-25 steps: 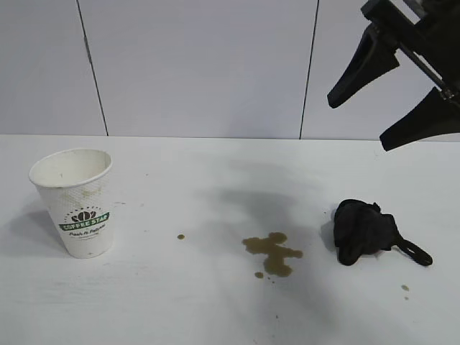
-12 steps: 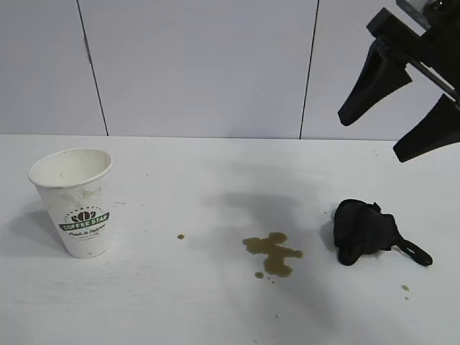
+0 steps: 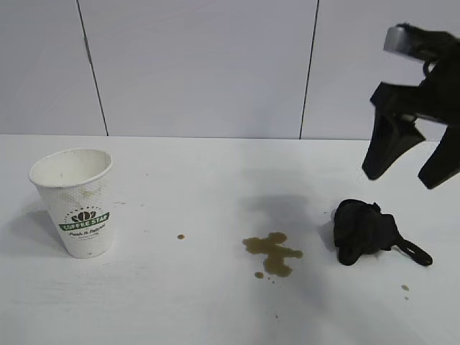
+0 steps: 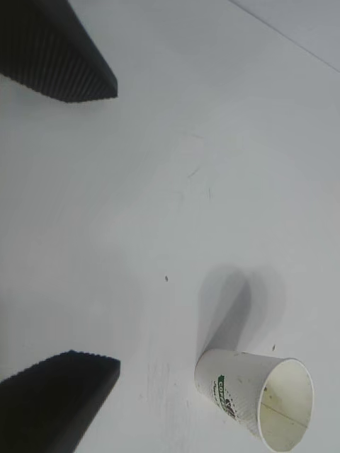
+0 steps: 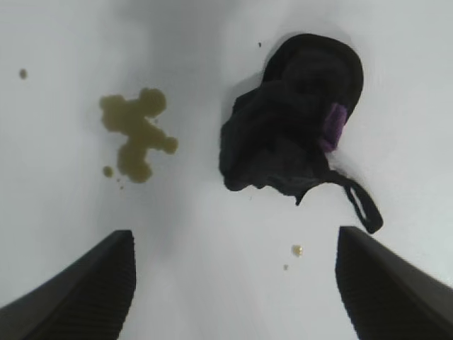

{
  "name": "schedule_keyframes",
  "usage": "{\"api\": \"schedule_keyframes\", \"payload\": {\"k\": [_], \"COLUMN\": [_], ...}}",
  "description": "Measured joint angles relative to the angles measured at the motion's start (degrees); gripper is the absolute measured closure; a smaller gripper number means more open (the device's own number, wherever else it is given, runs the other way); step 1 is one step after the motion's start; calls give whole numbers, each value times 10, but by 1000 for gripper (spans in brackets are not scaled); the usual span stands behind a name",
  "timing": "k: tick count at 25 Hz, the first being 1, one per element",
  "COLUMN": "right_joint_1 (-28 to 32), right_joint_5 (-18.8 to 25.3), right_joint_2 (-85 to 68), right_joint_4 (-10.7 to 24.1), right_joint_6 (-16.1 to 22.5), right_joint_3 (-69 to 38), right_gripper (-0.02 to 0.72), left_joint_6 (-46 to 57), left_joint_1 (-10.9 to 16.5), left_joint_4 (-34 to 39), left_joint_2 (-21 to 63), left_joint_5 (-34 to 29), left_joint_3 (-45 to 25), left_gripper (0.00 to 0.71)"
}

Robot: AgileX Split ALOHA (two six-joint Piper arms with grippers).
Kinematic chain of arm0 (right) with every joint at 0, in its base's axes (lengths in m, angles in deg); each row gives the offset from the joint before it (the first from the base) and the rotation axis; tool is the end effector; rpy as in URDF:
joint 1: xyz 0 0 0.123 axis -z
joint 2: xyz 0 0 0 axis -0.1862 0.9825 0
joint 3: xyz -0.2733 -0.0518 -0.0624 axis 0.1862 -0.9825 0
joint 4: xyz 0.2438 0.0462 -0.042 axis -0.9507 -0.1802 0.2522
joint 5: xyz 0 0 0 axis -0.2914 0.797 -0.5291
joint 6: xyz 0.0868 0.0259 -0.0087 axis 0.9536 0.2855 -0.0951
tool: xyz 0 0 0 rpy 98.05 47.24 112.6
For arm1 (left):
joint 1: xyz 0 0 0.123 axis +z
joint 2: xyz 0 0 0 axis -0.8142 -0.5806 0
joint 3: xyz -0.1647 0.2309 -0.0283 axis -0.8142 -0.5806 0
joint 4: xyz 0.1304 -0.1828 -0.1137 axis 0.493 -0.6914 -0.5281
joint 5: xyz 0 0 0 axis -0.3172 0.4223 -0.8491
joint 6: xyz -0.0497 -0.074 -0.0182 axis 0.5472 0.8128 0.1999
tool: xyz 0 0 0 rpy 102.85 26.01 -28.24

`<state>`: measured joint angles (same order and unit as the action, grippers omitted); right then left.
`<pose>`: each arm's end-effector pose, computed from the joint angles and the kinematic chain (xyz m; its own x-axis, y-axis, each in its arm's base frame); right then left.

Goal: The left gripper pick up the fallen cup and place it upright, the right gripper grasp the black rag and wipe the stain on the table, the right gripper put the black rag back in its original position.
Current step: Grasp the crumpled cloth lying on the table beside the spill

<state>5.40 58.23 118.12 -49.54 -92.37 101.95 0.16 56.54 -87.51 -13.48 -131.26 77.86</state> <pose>0.3195 0.0488 0.2016 -0.9482 -0.2000 -0.2470 -0.2468 0.9531 0.1755 -0.0060 0.0023 0.2664 -0.5351 0.0496 -0.8434 -0.0220 0.9971 0.0726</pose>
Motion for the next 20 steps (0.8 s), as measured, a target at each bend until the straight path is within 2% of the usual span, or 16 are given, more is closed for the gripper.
{"api": "schedule_keyframes", "payload": {"k": [2,6,9,15,17,19,20], "right_joint_1": [-9,-10,-10,-10,-10,-10,-10], "right_joint_5": [-17,-55,-77,-121,-126,-121,-115], "right_joint_2": [29,82,115,156,157,157,157], "right_joint_4": [26,46,46,22,13,10,10], "right_joint_6": [27,58,60,66,77,86,88], "right_joint_3": [2,17,28,32,32,39,44], "right_gripper": [162,162,162,167,253,471,554], "left_joint_6": [0,0,0,1,1,1,1], "left_joint_1": [0,0,0,0,0,0,0], "left_joint_4": [0,0,0,0,0,0,0], "left_joint_2": [0,0,0,0,0,0,0], "left_joint_5": [0,0,0,0,0,0,0], "left_joint_3": [0,0,0,0,0,0,0], "left_gripper": [24,24,24,24,24,24,24]}}
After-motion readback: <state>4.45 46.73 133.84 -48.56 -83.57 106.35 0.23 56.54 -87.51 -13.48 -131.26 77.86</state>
